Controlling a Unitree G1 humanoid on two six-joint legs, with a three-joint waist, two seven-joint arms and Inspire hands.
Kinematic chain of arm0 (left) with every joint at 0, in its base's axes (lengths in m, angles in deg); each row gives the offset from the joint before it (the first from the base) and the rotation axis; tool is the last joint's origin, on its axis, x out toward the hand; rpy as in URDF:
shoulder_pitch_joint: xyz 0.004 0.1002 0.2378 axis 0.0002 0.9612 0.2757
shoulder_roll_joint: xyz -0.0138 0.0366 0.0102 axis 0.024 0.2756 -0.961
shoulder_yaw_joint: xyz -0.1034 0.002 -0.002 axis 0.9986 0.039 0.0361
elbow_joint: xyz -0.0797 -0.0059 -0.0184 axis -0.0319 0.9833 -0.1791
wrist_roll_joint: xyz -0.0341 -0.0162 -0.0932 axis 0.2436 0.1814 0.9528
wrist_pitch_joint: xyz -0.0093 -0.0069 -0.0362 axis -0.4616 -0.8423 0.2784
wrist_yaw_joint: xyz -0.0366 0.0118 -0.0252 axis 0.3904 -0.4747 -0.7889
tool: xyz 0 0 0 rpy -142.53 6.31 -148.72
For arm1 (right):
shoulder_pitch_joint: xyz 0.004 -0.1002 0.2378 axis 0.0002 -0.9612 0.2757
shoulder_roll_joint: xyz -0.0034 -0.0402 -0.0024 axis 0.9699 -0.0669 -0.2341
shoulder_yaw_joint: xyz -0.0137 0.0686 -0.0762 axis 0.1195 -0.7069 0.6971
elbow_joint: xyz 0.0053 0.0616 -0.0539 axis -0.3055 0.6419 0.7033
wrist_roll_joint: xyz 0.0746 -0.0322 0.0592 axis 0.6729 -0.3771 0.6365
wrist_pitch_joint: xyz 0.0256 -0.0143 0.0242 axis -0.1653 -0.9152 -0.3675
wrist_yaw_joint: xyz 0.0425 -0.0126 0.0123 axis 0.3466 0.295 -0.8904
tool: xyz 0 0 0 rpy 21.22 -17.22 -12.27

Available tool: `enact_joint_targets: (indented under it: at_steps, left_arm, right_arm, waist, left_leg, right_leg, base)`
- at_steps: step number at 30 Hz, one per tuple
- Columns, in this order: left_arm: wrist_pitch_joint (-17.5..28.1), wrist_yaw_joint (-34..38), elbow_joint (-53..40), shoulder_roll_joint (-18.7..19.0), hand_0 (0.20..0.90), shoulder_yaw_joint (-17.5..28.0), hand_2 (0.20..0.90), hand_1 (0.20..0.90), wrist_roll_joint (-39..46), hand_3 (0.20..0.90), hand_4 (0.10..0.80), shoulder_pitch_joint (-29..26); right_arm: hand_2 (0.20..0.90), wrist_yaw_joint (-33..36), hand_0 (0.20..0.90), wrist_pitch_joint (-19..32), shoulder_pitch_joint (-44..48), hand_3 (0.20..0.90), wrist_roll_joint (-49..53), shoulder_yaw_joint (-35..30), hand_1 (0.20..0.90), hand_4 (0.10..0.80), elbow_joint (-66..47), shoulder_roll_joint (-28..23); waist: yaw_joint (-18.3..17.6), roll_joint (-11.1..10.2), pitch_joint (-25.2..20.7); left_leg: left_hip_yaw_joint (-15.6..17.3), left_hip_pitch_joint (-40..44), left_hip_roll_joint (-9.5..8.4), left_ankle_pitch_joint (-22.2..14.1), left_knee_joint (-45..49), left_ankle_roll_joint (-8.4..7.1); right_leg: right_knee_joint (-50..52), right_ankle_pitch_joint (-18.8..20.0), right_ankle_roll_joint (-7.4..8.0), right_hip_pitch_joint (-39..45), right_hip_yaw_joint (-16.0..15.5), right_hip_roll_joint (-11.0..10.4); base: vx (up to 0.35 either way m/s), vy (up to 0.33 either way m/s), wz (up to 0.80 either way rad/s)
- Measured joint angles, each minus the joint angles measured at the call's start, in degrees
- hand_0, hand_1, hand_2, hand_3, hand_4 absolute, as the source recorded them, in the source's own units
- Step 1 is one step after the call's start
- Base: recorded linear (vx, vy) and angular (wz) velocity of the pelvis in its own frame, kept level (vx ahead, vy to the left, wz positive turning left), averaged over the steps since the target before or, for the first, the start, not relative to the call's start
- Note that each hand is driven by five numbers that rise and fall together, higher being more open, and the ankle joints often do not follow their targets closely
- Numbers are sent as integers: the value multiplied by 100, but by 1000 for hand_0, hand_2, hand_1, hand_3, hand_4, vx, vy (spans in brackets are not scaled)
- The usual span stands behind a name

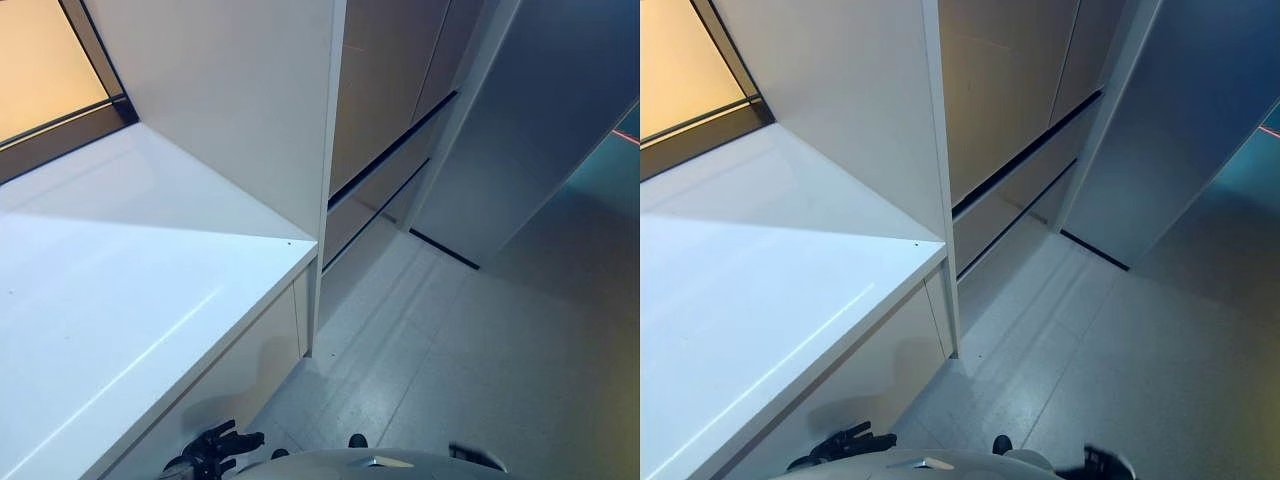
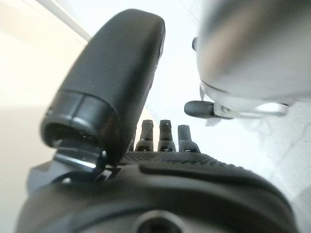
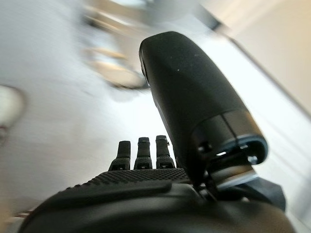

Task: Put drinks into fridge and close the fridge

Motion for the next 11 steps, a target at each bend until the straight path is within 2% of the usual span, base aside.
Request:
enact_joint_targets:
  at_steps: [11]
  left_arm:
    - [144,50,128,-82,900,-119,900,900,-213,900,800,73]
  right_arm:
    - [900,-75,900,-402,95,900,-146,45,900,800,19,55]
  waist:
    - [51,0,-47]
  left_leg:
    - [1,83,-4,28,-46,7]
  right_leg:
    - [-6,0,-1,61,5,-3]
  base:
    - [9,11,0]
